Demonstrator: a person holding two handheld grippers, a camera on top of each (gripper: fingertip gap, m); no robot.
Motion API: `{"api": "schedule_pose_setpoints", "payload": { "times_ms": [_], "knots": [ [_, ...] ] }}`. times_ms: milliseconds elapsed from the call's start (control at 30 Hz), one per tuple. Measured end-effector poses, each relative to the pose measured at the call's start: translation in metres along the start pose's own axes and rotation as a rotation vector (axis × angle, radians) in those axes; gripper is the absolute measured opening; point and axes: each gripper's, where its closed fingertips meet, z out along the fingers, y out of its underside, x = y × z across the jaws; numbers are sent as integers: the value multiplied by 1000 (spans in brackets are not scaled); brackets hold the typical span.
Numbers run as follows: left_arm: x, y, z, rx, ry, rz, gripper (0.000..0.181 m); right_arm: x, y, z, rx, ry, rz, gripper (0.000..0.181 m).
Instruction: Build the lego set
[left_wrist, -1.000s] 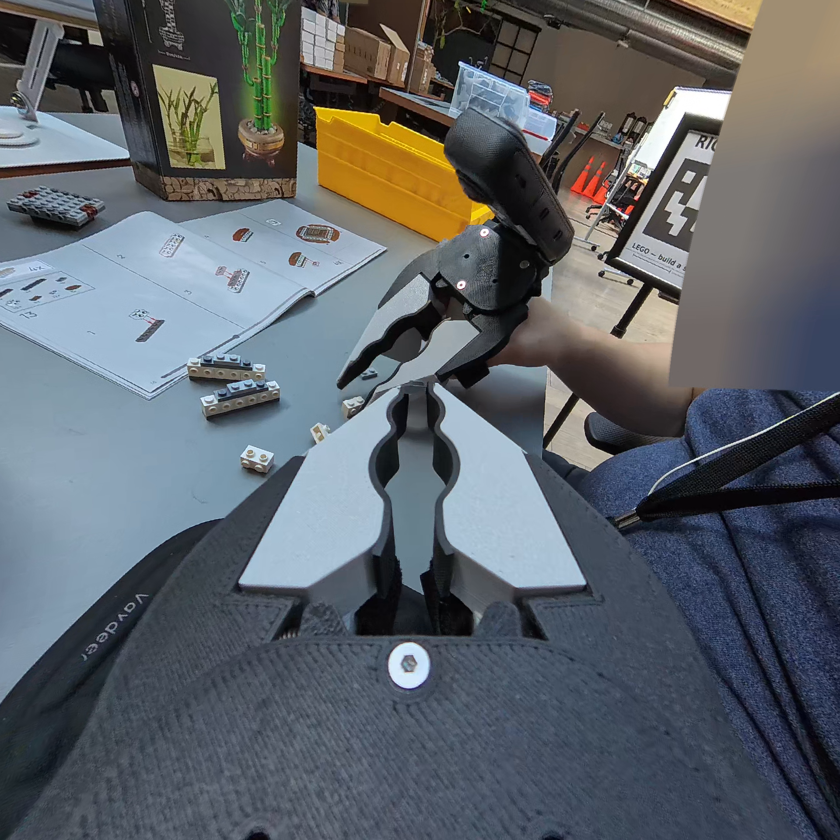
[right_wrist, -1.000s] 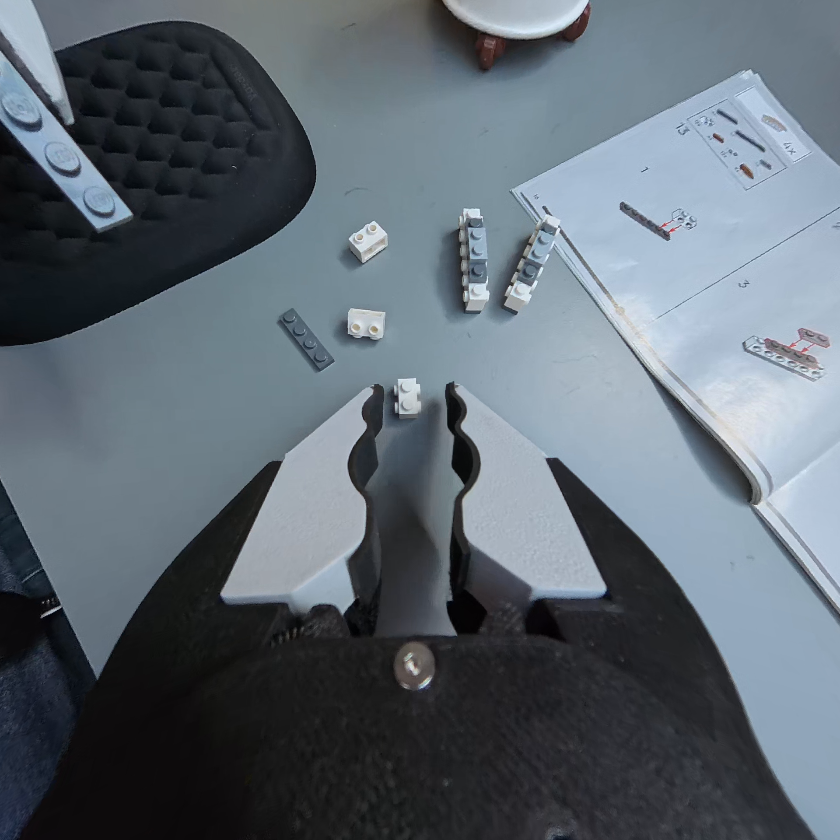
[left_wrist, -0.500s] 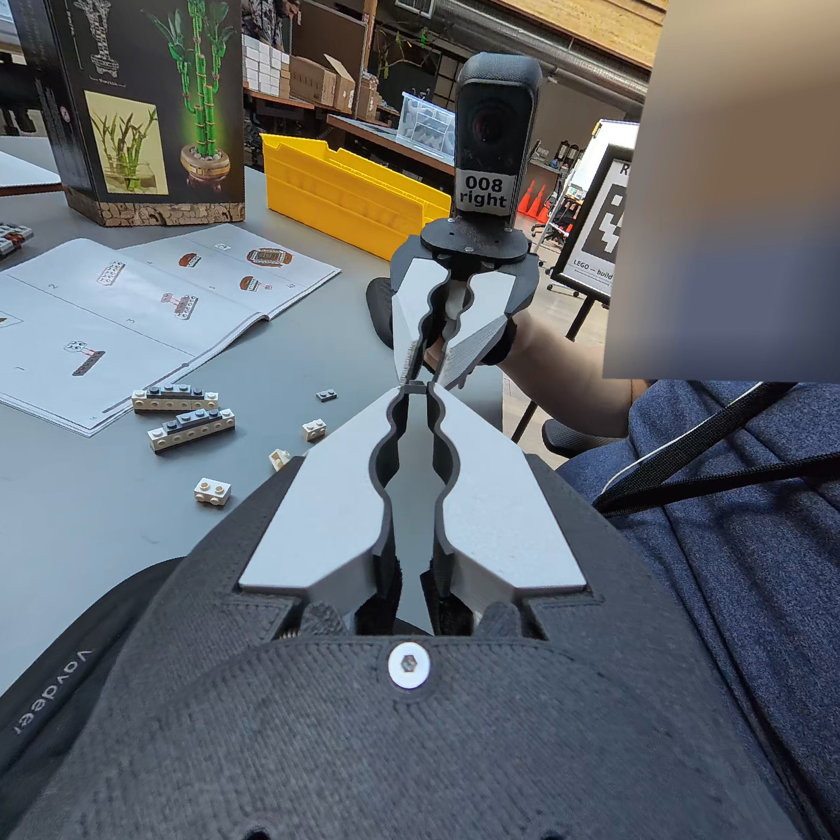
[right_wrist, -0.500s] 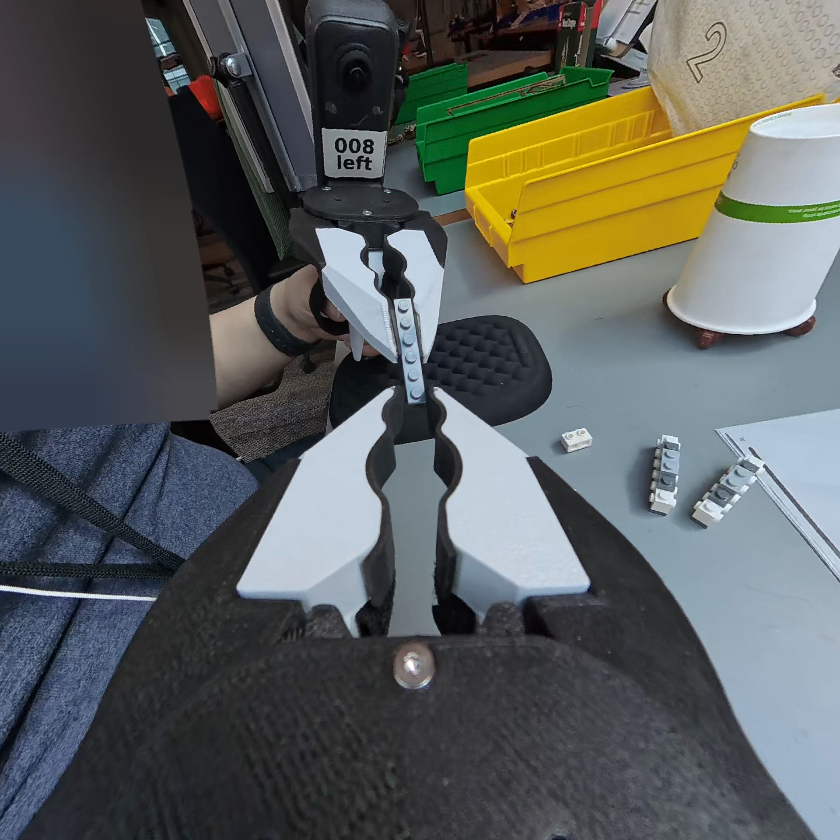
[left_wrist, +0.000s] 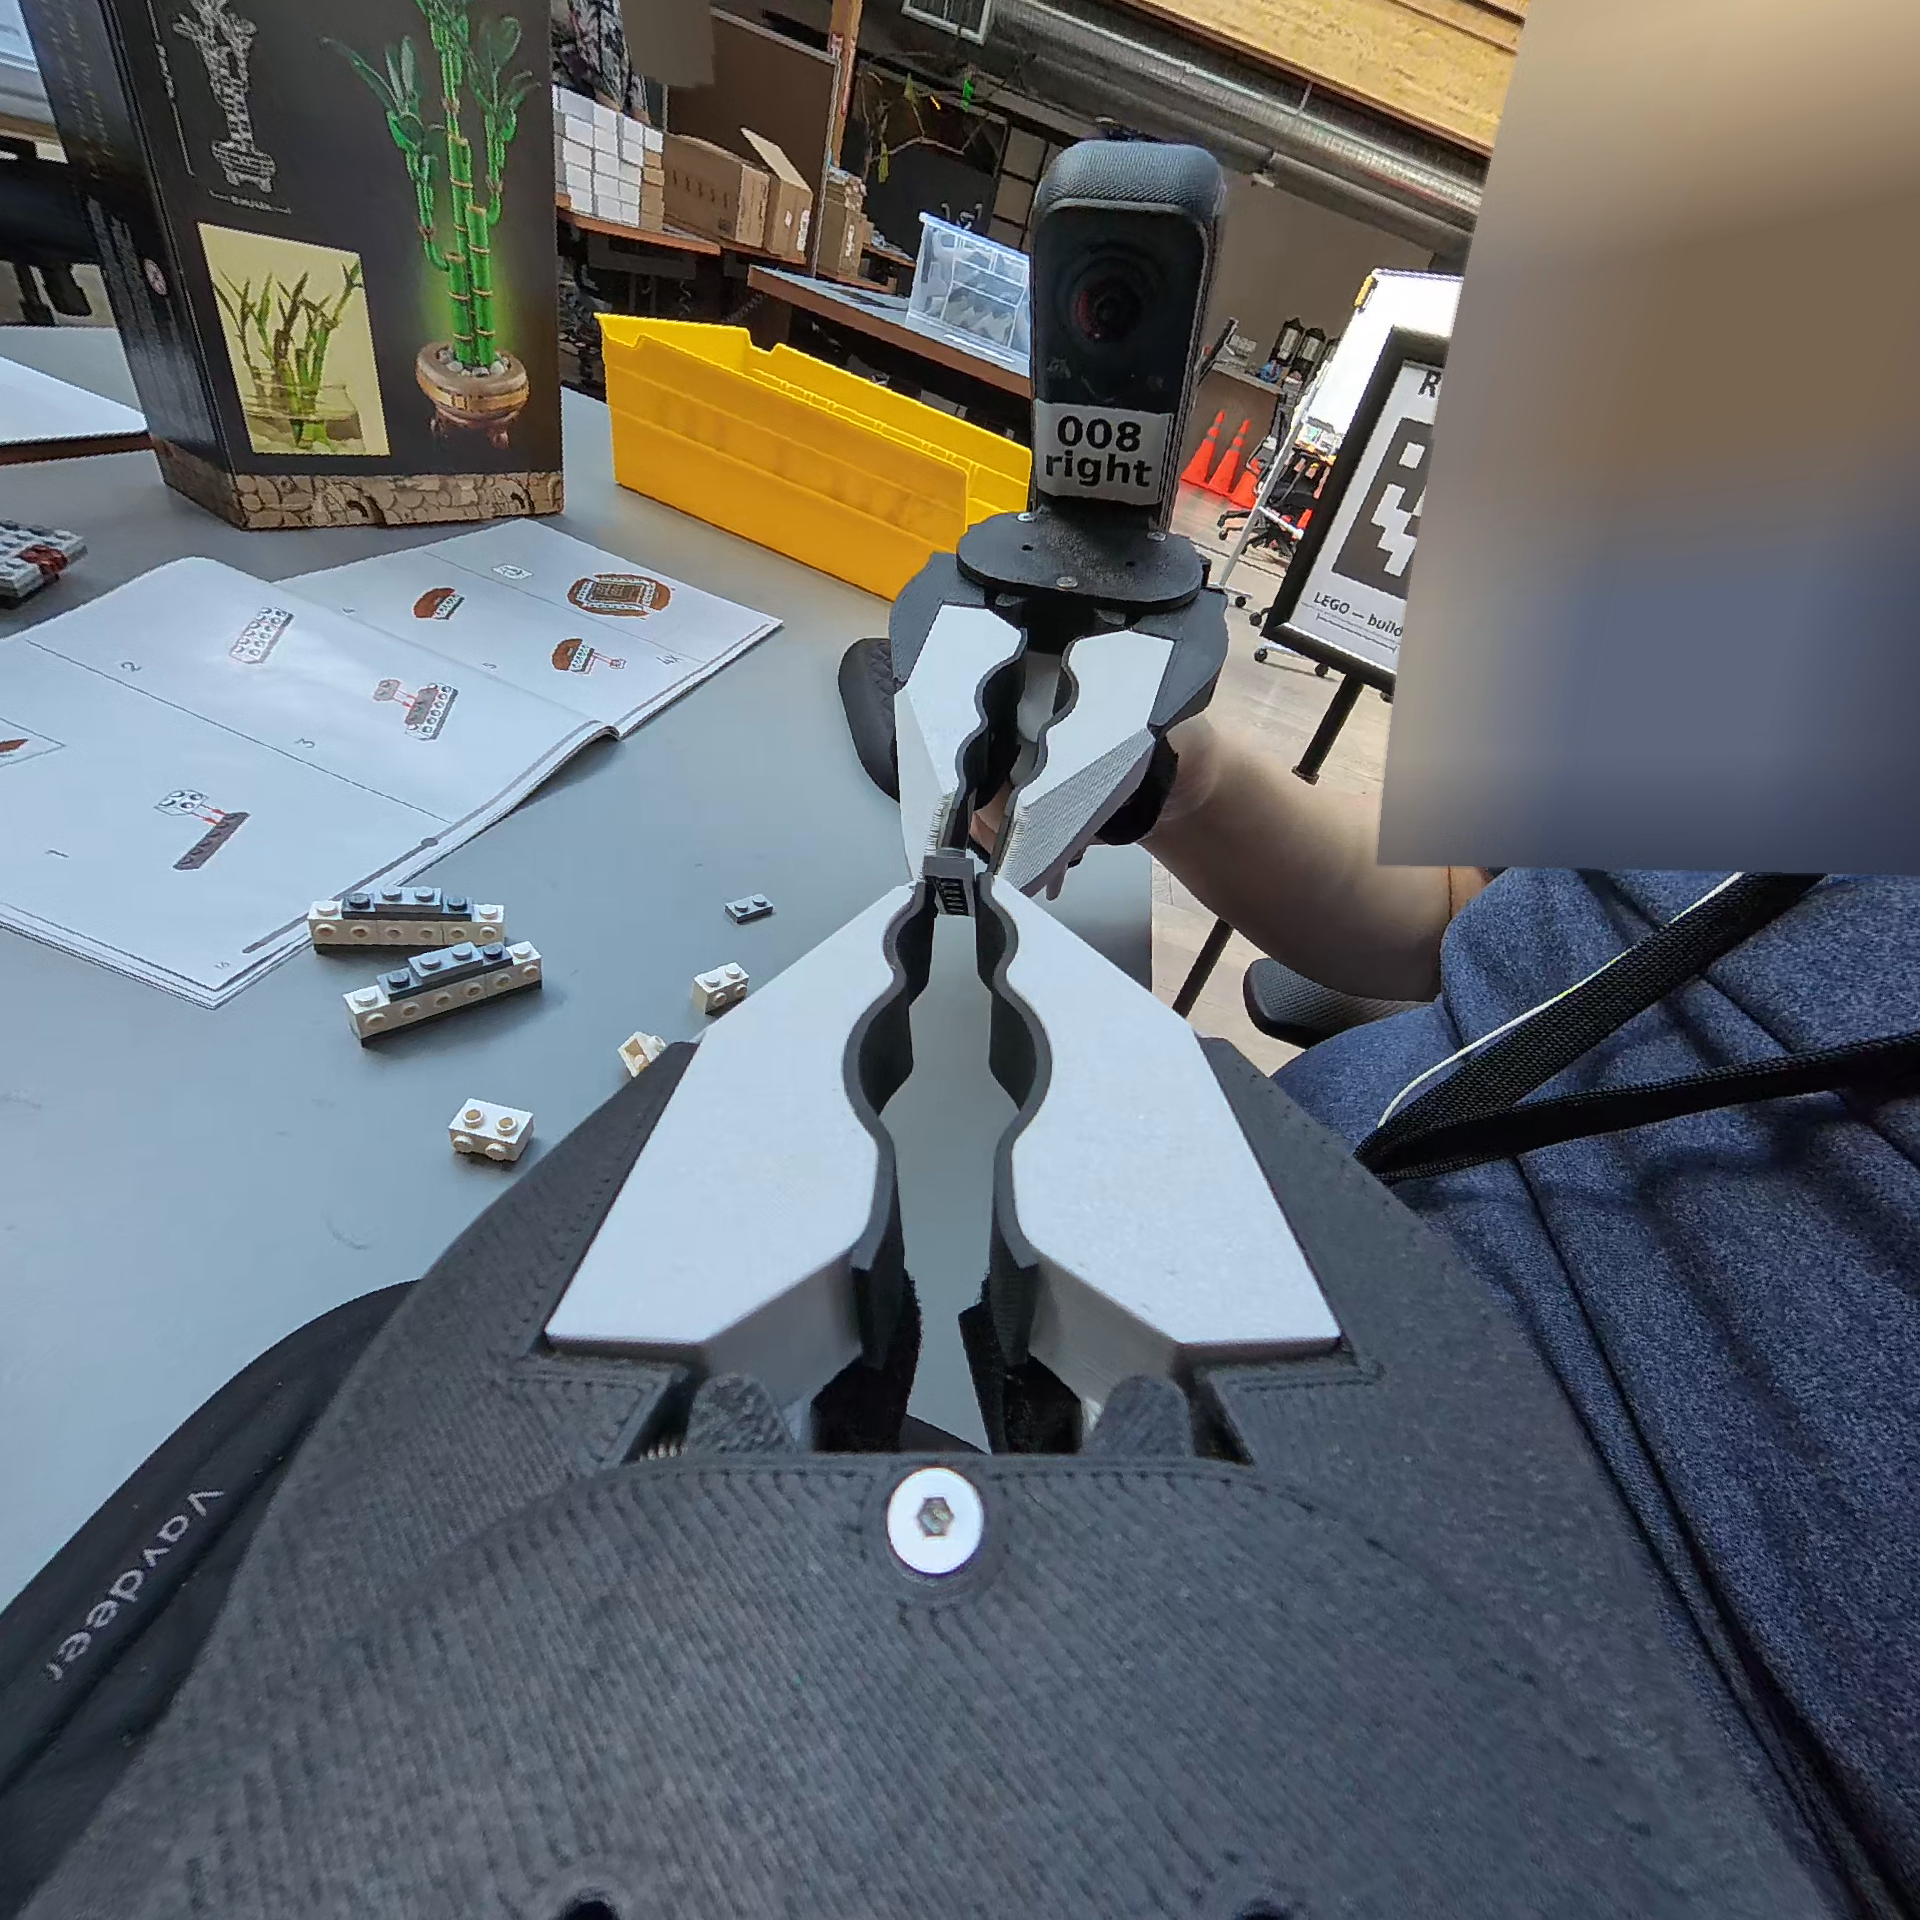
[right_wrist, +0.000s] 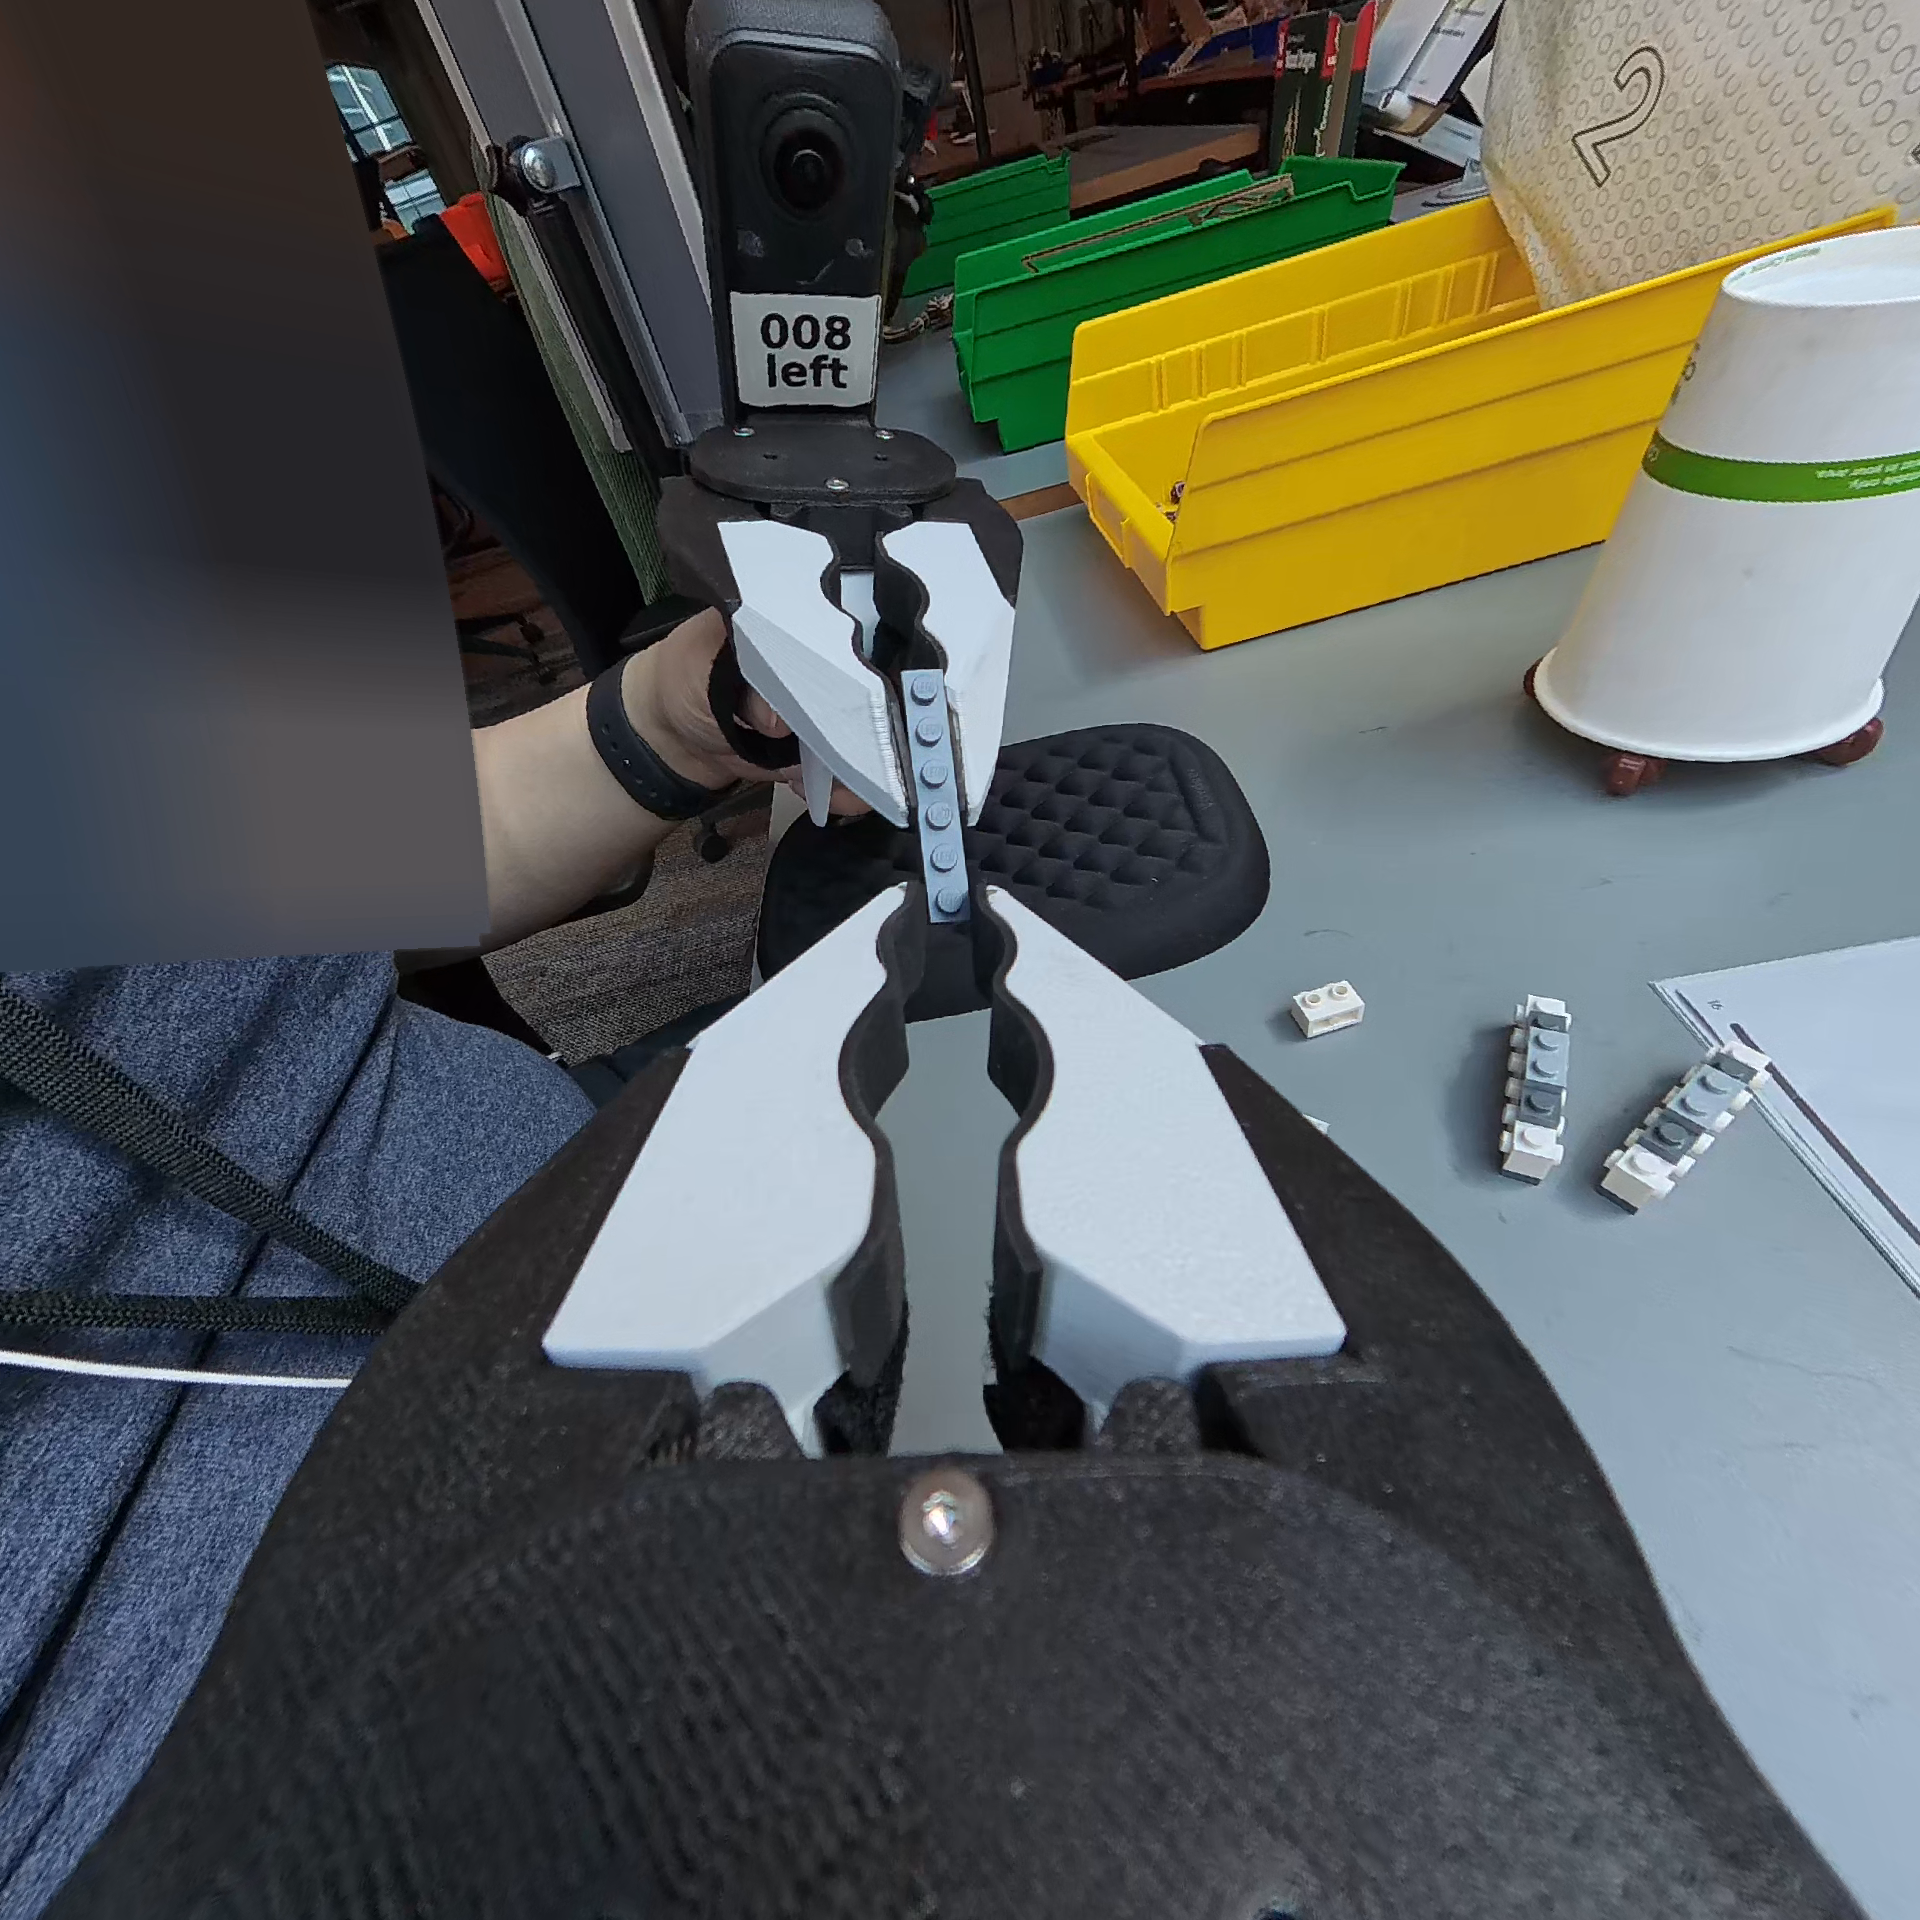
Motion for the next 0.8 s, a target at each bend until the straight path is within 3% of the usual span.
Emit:
{"api": "schedule_pose_setpoints", "payload": {
  "times_ms": [133, 200, 267, 333, 467, 800],
  "knots": [
    [-1, 0, -1, -2, -12, 4, 6, 14, -4, -13, 6, 65, -25, 22],
    [-4, 1, -3, -16, -32, 17, 6, 51, 1, -31, -33, 244, -26, 15],
    [-7, 3, -4, -31, -56, 28, 6, 79, 24, -40, -160, 376, 12, 8],
    [-10, 5, -4, -44, -75, 31, 6, 82, 48, -33, -276, 388, 53, 17],
    [-11, 7, -4, -50, -80, 25, 6, 87, 80, -27, -440, 470, -48, 18],
    [-12, 8, -5, -54, -79, 20, 6, 91, 84, -26, -437, 481, -36, 15]
  ]
}}
